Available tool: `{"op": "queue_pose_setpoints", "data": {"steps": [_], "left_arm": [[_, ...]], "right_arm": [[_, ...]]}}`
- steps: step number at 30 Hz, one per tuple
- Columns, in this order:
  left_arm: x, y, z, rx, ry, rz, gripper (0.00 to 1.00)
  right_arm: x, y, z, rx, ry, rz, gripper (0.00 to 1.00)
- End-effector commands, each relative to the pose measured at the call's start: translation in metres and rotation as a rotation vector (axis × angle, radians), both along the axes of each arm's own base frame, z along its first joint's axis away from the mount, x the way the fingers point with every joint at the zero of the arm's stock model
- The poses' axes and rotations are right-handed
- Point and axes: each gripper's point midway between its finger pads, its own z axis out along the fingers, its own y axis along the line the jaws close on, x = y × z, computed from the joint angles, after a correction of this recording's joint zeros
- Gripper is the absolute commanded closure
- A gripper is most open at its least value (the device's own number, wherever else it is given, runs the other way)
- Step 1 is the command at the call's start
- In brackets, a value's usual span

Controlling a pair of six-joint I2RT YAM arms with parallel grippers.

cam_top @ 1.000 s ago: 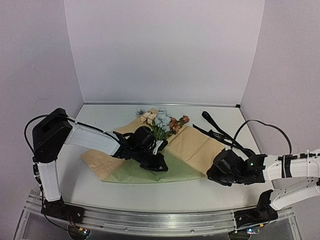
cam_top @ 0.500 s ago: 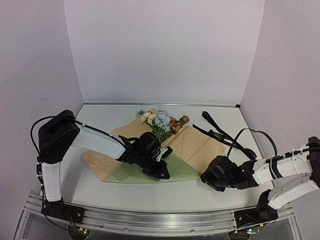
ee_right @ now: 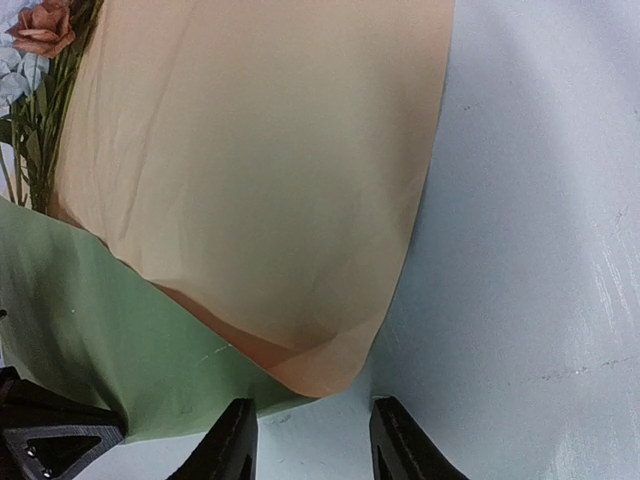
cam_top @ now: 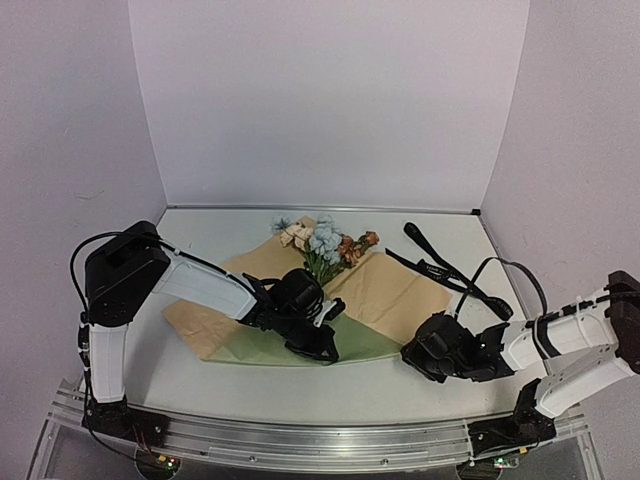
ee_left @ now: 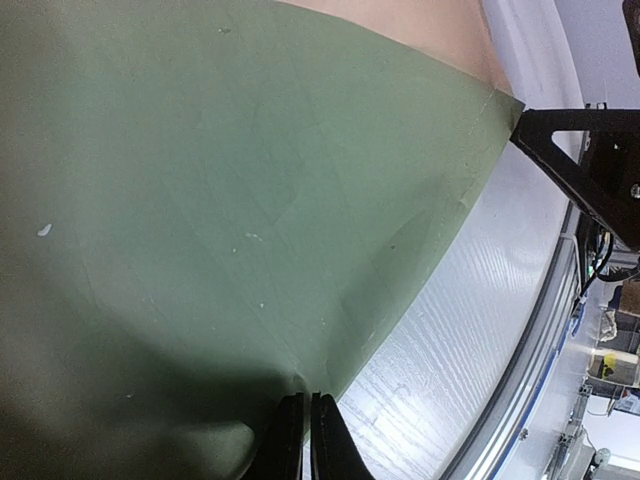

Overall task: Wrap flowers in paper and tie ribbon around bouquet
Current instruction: Pick up the one-fourth-folded wrapping paper from the center of the board.

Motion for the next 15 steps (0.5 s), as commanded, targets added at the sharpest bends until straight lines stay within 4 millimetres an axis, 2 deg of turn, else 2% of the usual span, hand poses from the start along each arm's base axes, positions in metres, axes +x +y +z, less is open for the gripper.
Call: {"op": "queue_pose_setpoints", "data": {"steps": [1,6,15], "left_arm": [[0.005,-0.004,0.0,-0.002,-0.014,0.002,0.94],[0.004,-0.004,0.0,-0.003,-0.014,0.002,0.94],[0.003,-0.004,-0.001,-0.006,-0.007,0.002,0.94]], "right_arm": [[0.006,-0.004,0.002,-0.02,-0.038,-0.021,0.57],[0.01,0.002,0.0,0.003,-0.029,-0.031,0.59],[0.014,0.006,-0.004,0.019,-0.031,-0.039,0.71]]}}
